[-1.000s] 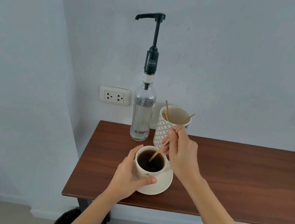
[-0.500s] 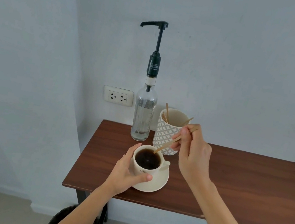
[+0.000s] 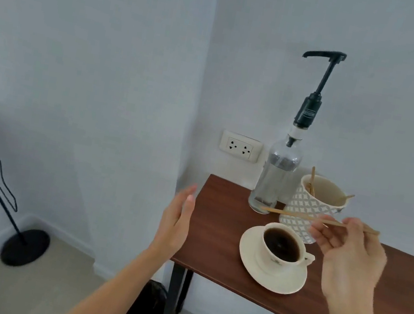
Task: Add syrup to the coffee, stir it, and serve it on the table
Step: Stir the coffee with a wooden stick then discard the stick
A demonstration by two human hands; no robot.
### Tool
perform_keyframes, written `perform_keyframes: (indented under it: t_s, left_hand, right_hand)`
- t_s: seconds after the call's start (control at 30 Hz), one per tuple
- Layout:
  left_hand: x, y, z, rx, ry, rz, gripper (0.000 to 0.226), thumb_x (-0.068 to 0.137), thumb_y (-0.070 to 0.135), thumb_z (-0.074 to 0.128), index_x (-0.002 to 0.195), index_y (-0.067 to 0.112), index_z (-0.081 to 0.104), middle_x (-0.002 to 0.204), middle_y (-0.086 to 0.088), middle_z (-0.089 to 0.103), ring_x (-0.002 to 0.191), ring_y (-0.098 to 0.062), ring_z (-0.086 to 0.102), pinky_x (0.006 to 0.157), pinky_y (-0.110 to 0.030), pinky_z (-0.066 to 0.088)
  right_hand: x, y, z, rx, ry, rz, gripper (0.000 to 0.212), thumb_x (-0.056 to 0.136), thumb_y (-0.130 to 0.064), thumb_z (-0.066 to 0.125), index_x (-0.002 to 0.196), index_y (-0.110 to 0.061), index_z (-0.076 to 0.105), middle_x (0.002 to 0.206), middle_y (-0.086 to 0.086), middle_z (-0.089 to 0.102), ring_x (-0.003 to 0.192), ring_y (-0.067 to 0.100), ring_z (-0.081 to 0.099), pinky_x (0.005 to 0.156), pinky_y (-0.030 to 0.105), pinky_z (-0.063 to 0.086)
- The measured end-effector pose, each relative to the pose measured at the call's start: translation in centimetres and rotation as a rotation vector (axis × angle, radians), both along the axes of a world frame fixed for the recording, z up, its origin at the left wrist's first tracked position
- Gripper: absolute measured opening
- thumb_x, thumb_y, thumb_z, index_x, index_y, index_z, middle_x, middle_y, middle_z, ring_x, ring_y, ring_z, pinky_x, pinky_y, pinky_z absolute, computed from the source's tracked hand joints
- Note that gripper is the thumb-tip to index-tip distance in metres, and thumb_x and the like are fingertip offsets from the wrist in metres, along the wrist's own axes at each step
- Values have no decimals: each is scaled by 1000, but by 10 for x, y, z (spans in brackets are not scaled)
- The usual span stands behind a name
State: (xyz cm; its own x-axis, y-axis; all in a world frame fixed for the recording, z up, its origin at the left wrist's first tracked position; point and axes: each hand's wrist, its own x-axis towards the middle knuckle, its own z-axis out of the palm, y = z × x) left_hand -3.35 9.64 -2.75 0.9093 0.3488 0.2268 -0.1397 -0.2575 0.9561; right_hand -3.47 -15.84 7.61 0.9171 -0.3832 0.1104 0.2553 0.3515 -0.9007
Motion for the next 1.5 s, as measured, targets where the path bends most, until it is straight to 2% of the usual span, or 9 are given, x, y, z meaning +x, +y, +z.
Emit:
perform_keyframes:
  t_s: [0.23,0.43,0.67,0.83,0.97,1.17,1.27,1.4,1.5]
  left_hand:
    - [31,172,-67,263,199,136,44,106,29,38,145,8,45,147,-10,49,137,-25,46,112,-33,33]
    - [93,241,-95,564,136,70,60,106,29,39,158,10,17,166,-19,-1,153,-38,9,119,-54,23]
    - [136,251,-123,736,163,-18,65,106,41,23,158,20,-9,164,-15,-22,152,-33,-18,119,-63,4]
    - [146,246,-135,688,118,-5,67,107,41,28,158,16,-9,164,-19,-21,152,-37,-17,120,-63,6]
    - [149,247,-140,674,91,16,67,106,38,32,159,13,-2,164,-22,-15,152,-39,-13,118,-62,8]
    - [144,253,-133,718,181,-31,68,106,44,27,158,19,-9,164,-18,-21,152,-35,-18,118,-63,3]
    - [136,254,-122,738,244,-65,69,106,46,25,157,22,-15,163,-16,-27,151,-33,-22,116,-67,3]
    - [119,241,-94,629,343,-79,74,105,43,31,156,24,-19,162,-12,-31,152,-31,-20,116,-69,4]
    - [101,208,-63,486,382,-70,74,105,39,35,157,22,-14,163,-10,-29,152,-31,-19,118,-66,4]
  right_hand:
    - [-35,166,-61,-154,84,18,21,104,-17,47,91,-6,58,79,17,76,67,28,76,60,30,65]
    - [-52,284,-148,-635,106,50,21,95,-31,52,89,-21,69,81,-13,78,73,5,76,72,30,62]
    - [-30,329,-262,-873,336,142,20,97,-26,59,101,-15,75,82,-14,76,80,0,72,81,23,59]
    - [-5,339,-321,-941,519,211,22,100,-22,58,110,-10,73,87,-13,71,82,0,66,73,-1,42]
    - [-1,338,-351,-886,719,209,30,104,-22,49,123,-9,68,117,5,73,113,20,65,91,17,38]
    - [-10,340,-331,-916,739,178,32,106,-21,43,122,-10,68,114,4,74,112,22,66,92,19,40]
    - [-19,345,-291,-948,601,225,28,105,-23,46,123,-13,65,103,-8,69,99,8,65,93,21,50]
    - [-33,335,-211,-950,329,332,29,103,-22,49,129,-15,61,119,-13,67,113,-3,61,103,19,48]
    - [-46,300,-149,-969,154,301,27,102,-23,52,125,-16,64,115,-16,69,104,-15,60,93,8,47]
